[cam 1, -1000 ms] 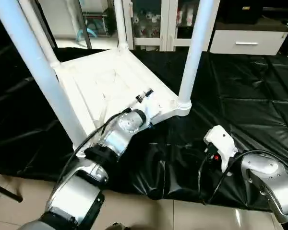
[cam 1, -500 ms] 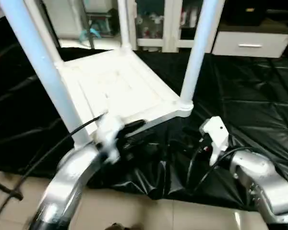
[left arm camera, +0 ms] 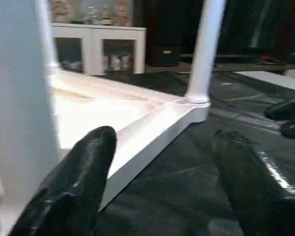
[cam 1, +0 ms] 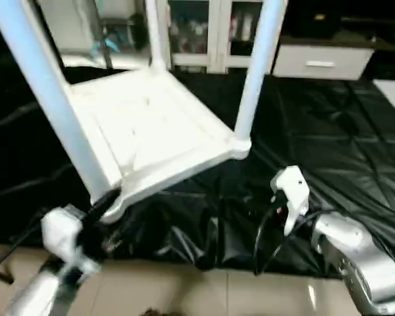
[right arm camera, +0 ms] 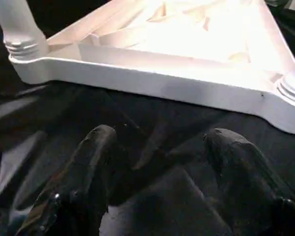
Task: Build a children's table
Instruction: Rotate leg to tighten, then rotate table base
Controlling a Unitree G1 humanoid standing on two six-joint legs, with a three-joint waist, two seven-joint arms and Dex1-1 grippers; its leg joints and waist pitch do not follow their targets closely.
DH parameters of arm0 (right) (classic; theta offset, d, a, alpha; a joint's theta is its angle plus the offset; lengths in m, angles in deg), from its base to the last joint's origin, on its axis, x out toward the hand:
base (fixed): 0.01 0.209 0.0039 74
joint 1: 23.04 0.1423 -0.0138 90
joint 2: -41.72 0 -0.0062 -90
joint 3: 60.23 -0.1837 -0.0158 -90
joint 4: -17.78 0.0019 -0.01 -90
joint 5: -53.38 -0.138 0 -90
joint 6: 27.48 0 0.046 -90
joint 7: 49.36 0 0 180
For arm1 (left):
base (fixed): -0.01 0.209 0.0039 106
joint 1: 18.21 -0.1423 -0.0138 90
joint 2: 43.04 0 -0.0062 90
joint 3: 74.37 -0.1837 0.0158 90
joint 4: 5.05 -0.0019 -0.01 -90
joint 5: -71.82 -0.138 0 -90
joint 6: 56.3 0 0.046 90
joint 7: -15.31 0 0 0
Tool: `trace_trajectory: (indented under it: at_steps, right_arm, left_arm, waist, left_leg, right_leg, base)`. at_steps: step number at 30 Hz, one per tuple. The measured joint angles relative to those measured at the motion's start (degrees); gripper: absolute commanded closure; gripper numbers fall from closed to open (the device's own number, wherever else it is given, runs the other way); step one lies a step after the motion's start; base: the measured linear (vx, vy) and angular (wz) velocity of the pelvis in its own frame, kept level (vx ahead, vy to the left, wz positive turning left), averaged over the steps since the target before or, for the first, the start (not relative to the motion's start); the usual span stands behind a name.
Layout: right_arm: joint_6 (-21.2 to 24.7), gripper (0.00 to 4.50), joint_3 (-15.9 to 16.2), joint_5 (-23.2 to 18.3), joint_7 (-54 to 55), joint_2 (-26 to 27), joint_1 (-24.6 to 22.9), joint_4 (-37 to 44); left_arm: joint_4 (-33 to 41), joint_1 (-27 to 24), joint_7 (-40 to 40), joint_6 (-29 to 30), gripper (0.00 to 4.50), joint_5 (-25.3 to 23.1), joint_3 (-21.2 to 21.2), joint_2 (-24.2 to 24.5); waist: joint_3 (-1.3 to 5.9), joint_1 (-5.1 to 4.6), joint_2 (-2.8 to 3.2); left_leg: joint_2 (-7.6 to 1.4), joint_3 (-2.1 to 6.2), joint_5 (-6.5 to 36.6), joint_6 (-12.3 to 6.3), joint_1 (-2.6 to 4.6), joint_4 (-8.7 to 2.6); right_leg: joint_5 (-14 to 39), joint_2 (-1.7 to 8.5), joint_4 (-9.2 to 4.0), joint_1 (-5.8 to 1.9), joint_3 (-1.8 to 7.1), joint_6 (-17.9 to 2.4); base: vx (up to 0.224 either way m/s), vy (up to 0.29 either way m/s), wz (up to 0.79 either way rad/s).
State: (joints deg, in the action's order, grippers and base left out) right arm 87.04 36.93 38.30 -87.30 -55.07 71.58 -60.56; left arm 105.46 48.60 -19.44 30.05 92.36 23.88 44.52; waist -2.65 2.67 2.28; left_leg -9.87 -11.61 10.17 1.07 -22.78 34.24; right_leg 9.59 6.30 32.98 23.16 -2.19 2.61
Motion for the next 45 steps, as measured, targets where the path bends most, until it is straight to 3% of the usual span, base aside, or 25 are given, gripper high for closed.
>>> trace_trajectory:
  at_steps: [4,11,15,19,23,25,26,27,28,29,30,31,32,33,34,36,37,38,39,40,41,42,43,44,45]
  right_arm:
    - [-0.3,1.41,0.1,0.0,-0.1,0.0,0.1,0.0]
    - [-0.4,1.41,0.5,0.1,-0.1,0.0,0.4,-0.5]
    - [-0.7,1.41,0.8,0.1,-0.8,-0.4,0.4,-0.5]
    - [-0.9,1.41,0.9,0.1,-1.4,-0.8,0.3,-0.5]
    - [-0.9,1.41,1.3,0.0,-2.0,-1.0,0.2,-0.4]
    - [-0.8,1.41,1.6,-0.1,-2.5,-1.4,-0.2,0.0]
    - [-0.7,1.41,2.0,-0.1,-2.8,-1.7,-0.3,0.5]
    - [-0.7,1.41,2.2,-0.2,-3.1,-1.7,-0.5,1.0]
    - [-0.7,1.41,2.2,-0.2,-3.4,-1.9,-0.8,1.4]
    - [-0.7,1.41,2.5,-0.2,-3.8,-2.3,-0.5,1.6]
    - [-0.7,1.41,2.4,-0.2,-3.9,-2.7,-0.2,1.7]
    - [-0.7,1.41,2.3,-0.2,-3.9,-2.9,0.2,1.7]
    - [-0.8,1.41,2.2,-0.2,-3.9,-2.8,0.1,1.7]
    - [-0.7,1.41,2.3,-0.2,-3.9,-2.5,-0.2,1.6]
    - [-0.6,1.41,2.7,-0.2,-4.0,-2.6,-0.6,1.5]
    - [-0.3,1.41,2.8,-0.2,-4.5,-2.9,-0.4,1.6]
    - [-0.3,1.41,2.8,-0.2,-4.6,-2.9,-0.4,1.7]
    - [-0.3,1.41,2.8,-0.2,-4.8,-3.1,-0.7,1.7]
    - [-0.3,1.41,2.6,-0.2,-4.9,-3.5,-1.0,1.9]
    - [-0.4,1.41,2.2,-0.2,-5.0,-4.0,-1.7,2.0]
    - [-0.2,1.41,2.4,-0.2,-5.1,-4.5,-0.9,1.6]
    - [-0.2,1.41,2.3,-0.2,-5.1,-4.6,0.7,1.4]
    - [-0.3,1.41,2.3,-0.2,-5.1,-4.3,1.4,1.5]
    - [-0.3,1.41,2.3,-0.2,-5.1,-4.5,1.0,1.6]
    - [-0.3,1.41,2.3,-0.2,-5.1,-4.6,0.6,1.6]
  left_arm:
    - [0.2,-2.1,1.5,-1.9,0.26,0.0,2.2,-0.8]
    - [-2.4,0.8,5.8,-4.2,0.07,1.3,8.6,-0.9]
    - [-6.6,8.4,6.5,-2.5,0.07,2.5,9.5,1.5]
    - [-11.3,14.1,6.4,-0.3,0.07,3.1,9.4,3.2]
    - [-17.2,20.4,6.5,2.0,0.07,3.5,9.6,4.6]
    - [-21.4,24.3,6.3,3.0,0.07,4.1,9.6,5.3]
    - [-23.9,27.0,6.3,3.5,0.07,4.6,9.8,6.0]
    - [-24.7,28.3,6.3,4.1,0.07,4.8,9.9,6.2]
    - [-25.7,30.0,6.3,5.0,0.07,4.8,9.8,6.4]
    - [-26.5,32.4,6.3,5.7,0.07,5.1,9.8,6.5]
    - [-26.7,33.0,6.2,6.0,0.07,5.4,9.8,6.5]
    - [-27.2,32.3,6.0,6.3,0.07,5.7,9.9,6.5]
    - [-28.0,32.5,5.3,7.3,0.07,5.8,9.8,6.7]
    - [-28.0,33.3,4.7,8.1,0.07,6.1,9.4,6.9]
    - [-28.0,33.6,4.0,8.8,0.07,6.5,8.9,7.0]
    - [-28.0,33.4,-0.2,12.3,0.07,7.5,6.0,7.5]
    - [-27.9,33.5,-1.3,13.1,0.07,7.7,4.9,7.5]
    - [-27.9,33.9,-2.8,14.0,0.07,7.8,3.6,8.0]
    - [-27.9,35.0,-3.9,14.5,0.07,7.8,2.1,8.4]
    - [-27.9,37.0,-4.9,14.6,0.07,7.7,0.4,7.9]
    - [-28.6,39.6,-5.5,13.9,0.07,7.0,-0.6,7.2]
    - [-30.4,40.7,-5.4,13.3,0.07,6.3,-0.3,6.4]
    - [-32.4,40.6,-5.2,13.4,0.07,5.5,-0.4,6.2]
    - [-35.4,41.3,-4.9,13.2,0.07,4.3,-1.0,5.9]
    - [-36.9,42.6,-4.6,13.1,0.07,3.7,-1.1,6.0]
  waist:
    - [-0.01,0.08,-0.18]
    - [0.04,-0.40,-0.39]
    - [-0.02,-0.51,-0.29]
    - [-0.33,-0.93,0.27]
    - [-0.78,-1.22,1.01]
    - [-0.93,-0.99,0.98]
    - [-1.09,-0.73,0.75]
    - [-1.20,-0.46,0.54]
    - [-1.21,0.39,0.54]
    - [-1.12,1.99,-1.45]
    - [-1.38,2.41,-1.67]
    - [-1.32,3.33,-0.67]
    - [-1.27,3.52,-0.02]
    - [-1.45,3.29,0.13]
    - [-1.89,2.88,-0.25]
    - [-2.14,2.49,-0.12]
    - [-2.35,2.30,0.23]
    - [-2.71,2.45,0.62]
    - [-2.72,3.19,0.51]
    - [-2.50,5.33,-0.08]
    - [-1.63,7.61,-2.95]
    - [-1.77,8.72,-2.43]
    - [-1.57,9.42,-1.63]
    - [-0.97,9.96,-0.63]
    - [-0.80,10.12,-0.39]
  left_leg:
    - [0.03,0.08,0.0,0.00,0.28,0.00]
    - [0.03,0.30,0.0,0.00,0.49,-0.01]
    - [0.09,0.36,0.0,0.00,0.56,-0.01]
    - [0.11,0.62,0.0,0.00,0.80,-0.01]
    - [0.04,1.27,0.0,0.00,0.89,-0.27]
    - [0.04,1.12,0.0,0.00,1.24,-0.81]
    - [-0.06,0.39,0.0,0.00,1.50,-1.59]
    - [-0.14,-0.25,0.0,0.01,1.94,-2.50]
    - [-0.23,-1.31,0.0,0.05,2.32,-3.32]
    - [-0.21,-2.86,-0.1,0.22,3.24,-3.41]
    - [-0.22,-1.17,1.8,1.21,2.65,0.54]
    - [0.81,2.82,2.1,1.03,2.82,4.15]
    - [2.02,5.09,2.8,1.06,4.83,4.08]
    - [2.22,4.89,4.2,2.92,5.54,2.36]
    - [1.89,4.45,4.2,2.87,5.27,1.64]
    - [0.99,4.08,4.2,2.86,5.28,1.00]
    - [0.78,3.97,4.2,2.85,5.43,0.96]
    - [0.09,3.19,4.2,2.84,5.56,0.63]
    - [-0.64,2.29,4.2,2.84,5.41,0.63]
    - [-1.56,0.09,4.2,2.85,5.15,0.69]
    - [-1.62,-2.53,4.1,2.96,4.47,1.49]
    - [-1.83,-2.33,4.1,3.20,3.44,2.69]
    - [-1.13,0.19,4.0,2.98,3.23,2.76]
    - [-0.07,2.46,3.2,3.65,3.70,1.70]
    - [-0.03,2.57,1.6,4.04,3.63,0.66]
  right_leg:
    - [0.2,-0.02,-0.11,-0.06,-0.02,0.3]
    - [0.2,-0.11,-0.69,-0.27,-0.17,0.3]
    - [0.2,-0.11,-0.97,-0.35,-0.22,0.3]
    - [0.2,-0.09,-1.44,-0.44,-0.56,0.3]
    - [0.6,0.04,-2.08,-0.99,-1.79,-0.3]
    - [0.7,-0.16,-1.86,-1.16,-1.98,-0.5]
    - [1.4,-0.25,-1.29,-1.14,-1.85,-0.9]
    - [3.3,-0.15,0.17,-1.07,-1.76,-1.4]
    - [6.0,-0.16,2.47,-0.79,-1.29,-2.0]
    - [8.3,-0.23,4.68,0.22,0.57,-1.6]
    - [7.7,-0.64,4.60,0.77,1.42,-0.6]
    - [7.5,-1.20,4.48,0.54,1.55,-0.4]
    - [7.5,-1.34,4.40,0.72,1.17,-0.4]
    - [7.3,-1.33,3.93,0.85,1.16,-0.8]
    - [7.1,-1.79,3.00,0.79,1.40,-1.1]
    - [5.6,-2.32,0.44,-0.40,0.91,-3.4]
    - [5.1,-2.15,-0.13,-0.96,0.10,-4.1]
    - [5.2,-1.80,0.33,-1.73,-1.35,-4.1]
    - [6.6,-1.23,3.79,-1.86,-2.16,-4.5]
    - [7.6,-1.07,8.99,-2.23,-1.82,-4.5]
    - [11.9,-0.93,10.53,-3.31,1.20,-3.3]
    - [11.1,-1.71,10.76,-2.85,2.12,-1.0]
    - [11.1,-2.53,10.63,-2.57,2.84,-1.0]
    - [10.9,-3.40,9.92,-2.52,3.30,-1.1]
    - [10.1,-3.65,9.19,-2.35,3.28,-1.4]
  base:
    - [0.000,0.000,0.00]
    - [0.000,0.000,0.00]
    - [0.000,0.000,0.00]
    - [-0.015,0.008,-0.05]
    - [0.000,0.000,0.00]
    - [-0.032,-0.008,0.00]
    - [-0.094,-0.059,0.09]
    - [-0.094,-0.059,0.09]
    - [-0.101,-0.082,0.22]
    - [-0.038,-0.152,0.32]
    - [-0.038,-0.152,0.32]
    - [0.047,-0.135,0.06]
    - [0.000,0.000,0.00]
    - [0.000,0.000,0.00]
    - [-0.071,-0.043,0.26]
    - [-0.124,-0.038,0.26]
    - [-0.115,0.022,0.03]
    - [-0.143,0.002,0.08]
    - [-0.143,0.002,0.08]
    - [-0.096,-0.066,0.31]
    - [0.030,-0.170,0.28]
    - [0.030,-0.170,0.28]
    - [0.044,-0.152,0.11]
    - [0.000,0.000,0.00]
    - [0.000,0.000,0.00]
